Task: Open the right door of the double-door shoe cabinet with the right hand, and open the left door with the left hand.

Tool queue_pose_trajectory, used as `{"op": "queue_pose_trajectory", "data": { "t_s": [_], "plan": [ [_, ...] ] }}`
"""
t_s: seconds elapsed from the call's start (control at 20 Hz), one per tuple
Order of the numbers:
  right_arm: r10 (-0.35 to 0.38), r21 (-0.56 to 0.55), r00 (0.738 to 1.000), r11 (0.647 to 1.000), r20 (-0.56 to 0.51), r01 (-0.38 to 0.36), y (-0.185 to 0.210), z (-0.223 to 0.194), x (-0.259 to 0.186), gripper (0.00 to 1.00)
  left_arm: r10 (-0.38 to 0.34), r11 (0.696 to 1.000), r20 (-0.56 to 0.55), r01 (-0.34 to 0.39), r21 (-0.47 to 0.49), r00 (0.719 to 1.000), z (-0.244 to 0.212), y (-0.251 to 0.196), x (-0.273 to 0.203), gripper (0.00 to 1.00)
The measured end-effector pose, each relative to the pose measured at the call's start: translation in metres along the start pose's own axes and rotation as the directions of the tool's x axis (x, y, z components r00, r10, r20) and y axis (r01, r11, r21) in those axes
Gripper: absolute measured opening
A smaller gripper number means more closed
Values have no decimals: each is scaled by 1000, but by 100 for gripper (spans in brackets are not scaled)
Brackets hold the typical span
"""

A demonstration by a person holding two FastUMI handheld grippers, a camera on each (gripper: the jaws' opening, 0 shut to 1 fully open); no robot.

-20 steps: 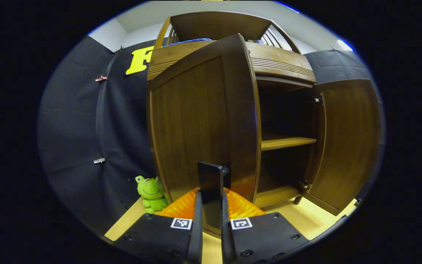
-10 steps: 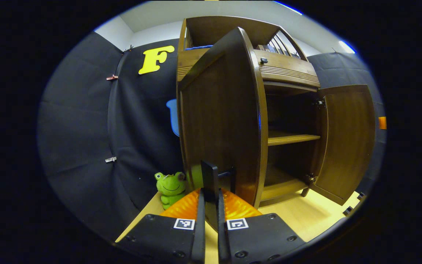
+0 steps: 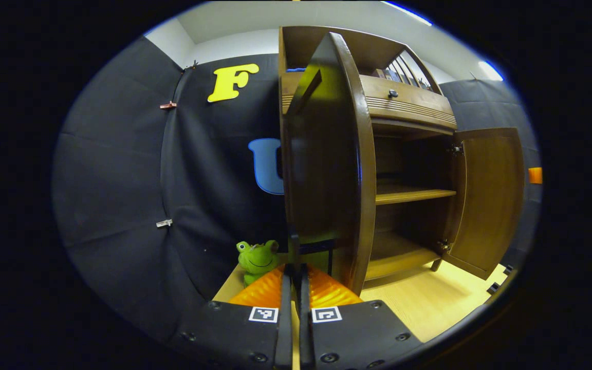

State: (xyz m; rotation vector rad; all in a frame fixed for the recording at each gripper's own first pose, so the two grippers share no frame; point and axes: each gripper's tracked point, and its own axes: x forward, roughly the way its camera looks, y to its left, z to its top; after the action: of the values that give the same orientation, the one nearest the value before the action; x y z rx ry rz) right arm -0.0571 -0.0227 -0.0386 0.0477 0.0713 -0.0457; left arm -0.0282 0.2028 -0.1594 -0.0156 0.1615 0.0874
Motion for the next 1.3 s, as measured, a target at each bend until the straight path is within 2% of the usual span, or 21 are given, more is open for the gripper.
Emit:
{"op": "queue_pose_trajectory", "data": {
  "t_s": [0.05,0.15,0.2,0.35,0.6,0.65,0.7,0.9,1.05,1.1,1.25,1.3],
  "plan": [
    [-5,-2,1000,1000,2,5,2,1,-2,100,6,1000,5,-6,-9,1000,1,9,-3,9],
    [-7,-4,1000,1000,0,7,8,-1,-5,100,-7,999,14,8,-37,1000,4,17,-6,6],
    [-5,-8,1000,1000,-2,5,11,-3,-6,96,-21,999,20,22,-45,1000,7,17,-10,5],
    [6,-14,1000,1000,-3,-6,20,-3,-9,97,-28,999,37,29,-31,999,11,21,-22,9],
    [12,-16,1000,1000,-6,-12,21,-6,-12,97,-34,999,69,34,9,997,19,19,-43,7],
    [17,-13,1000,1000,-9,-17,21,-6,-12,97,-33,999,79,31,20,996,21,19,-46,10],
    [20,-11,1000,1000,-12,-20,20,-7,-12,97,-33,999,88,31,23,996,23,17,-50,14],
    [49,-5,999,999,-15,-49,5,-8,-11,97,34,999,111,-34,-1,993,31,16,-71,62],
    [72,8,997,997,-17,-72,-5,-7,-6,97,51,999,120,-52,8,991,38,-1,-83,98],
    [83,14,996,996,-23,-83,-7,-9,-6,100,56,998,119,-57,7,991,40,-7,-86,98],
    [98,26,995,995,-23,-98,-21,-7,-2,100,57,998,117,-57,-3,991,47,-34,-91,97],
    [102,29,995,994,-22,-101,-25,-6,-2,97,53,999,122,-54,-2,991,51,-44,-92,97]
  ]
}}
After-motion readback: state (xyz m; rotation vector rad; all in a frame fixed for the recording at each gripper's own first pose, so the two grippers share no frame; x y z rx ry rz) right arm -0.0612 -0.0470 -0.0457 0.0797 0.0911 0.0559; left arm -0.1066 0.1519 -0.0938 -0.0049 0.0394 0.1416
